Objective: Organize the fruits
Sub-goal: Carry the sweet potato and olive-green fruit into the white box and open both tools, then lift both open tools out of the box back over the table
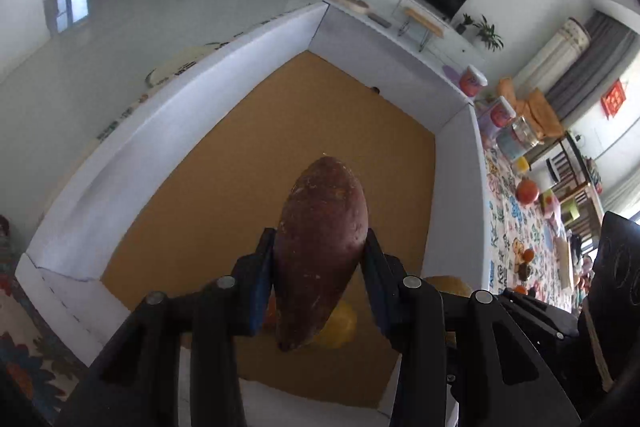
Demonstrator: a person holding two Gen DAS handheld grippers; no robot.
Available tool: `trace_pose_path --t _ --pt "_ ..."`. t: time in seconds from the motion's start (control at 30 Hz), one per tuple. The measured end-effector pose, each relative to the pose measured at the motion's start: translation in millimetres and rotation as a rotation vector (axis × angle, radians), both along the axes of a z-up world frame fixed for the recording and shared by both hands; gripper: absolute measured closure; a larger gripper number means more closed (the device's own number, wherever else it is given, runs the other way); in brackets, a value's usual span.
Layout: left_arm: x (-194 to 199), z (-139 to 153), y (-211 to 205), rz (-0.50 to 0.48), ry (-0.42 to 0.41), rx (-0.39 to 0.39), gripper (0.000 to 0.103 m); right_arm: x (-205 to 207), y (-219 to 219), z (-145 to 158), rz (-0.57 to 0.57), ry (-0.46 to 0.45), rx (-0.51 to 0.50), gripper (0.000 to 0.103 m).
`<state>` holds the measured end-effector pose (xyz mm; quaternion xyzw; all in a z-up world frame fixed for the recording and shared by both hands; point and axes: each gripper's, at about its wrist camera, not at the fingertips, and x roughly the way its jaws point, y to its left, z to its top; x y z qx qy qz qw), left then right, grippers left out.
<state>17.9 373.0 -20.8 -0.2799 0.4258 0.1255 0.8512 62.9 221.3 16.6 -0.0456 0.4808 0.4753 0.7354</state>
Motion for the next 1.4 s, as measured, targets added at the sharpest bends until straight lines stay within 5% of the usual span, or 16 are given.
trace_pose_path --t 0.2,0.27,0.3,0.33,0.53,0.7,0.8,0.9,1.0,1.1,1.27,1.4 --pt "-5.8 -10.3 -0.8 0.018 0.047 0.057 0.057 -7.6 19.6 -23.9 0.02 -0.034 -0.098 0.055" --pt "-4.8 -8.1 -4.1 0.01 0.031 0.076 0.039 -6.8 15.1 -21.4 -0.001 -0.049 -0.091 0.052" --pt "-6.6 -3.8 -4.9 0.014 0.02 0.087 0.024 -5.2 10.9 -17.7 -0.015 -0.055 -0.082 0.046" --pt "-6.2 0.6 -7.6 0.02 0.003 0.098 0.021 -4.7 4.3 -11.3 -0.036 -0.069 -0.07 0.039" --pt "-2.2 41.0 -38.2 0.015 -0.186 0.113 0.02 5.4 -75.1 37.4 -0.267 -0.281 0.016 0.009" --pt "22.3 64.3 -121.3 -0.187 -0.291 0.092 0.02 9.3 -168.9 50.9 -0.491 -0.512 -0.042 0.008" --pt "35.9 66.3 -189.7 -0.37 -0.297 0.076 0.017 17.3 -239.0 32.4 -0.647 -0.562 -0.134 0.004" --pt "47.6 49.8 -257.4 -0.533 -0.256 0.022 0.017 42.5 -318.8 -9.2 -0.801 -0.506 -0.263 0.003" --pt "59.6 23.4 -304.6 -0.596 -0.201 -0.038 0.017 54.9 -394.1 -57.4 -0.969 -0.384 -0.379 0.003" --pt "71.1 -1.2 -331.8 -0.586 -0.155 0.046 0.017 55.3 -460.8 -90.8 -1.124 -0.266 -0.42 0.003" --pt "107.1 -45.6 -331.7 -0.494 -0.083 0.269 0.017 41.3 -514.6 -103.8 -1.288 -0.212 -0.342 0.002" --pt "136.0 -79.5 -313.0 -0.417 -0.016 0.297 0.017 44.2 -524.0 -111.0 -1.331 -0.165 -0.341 0.002"
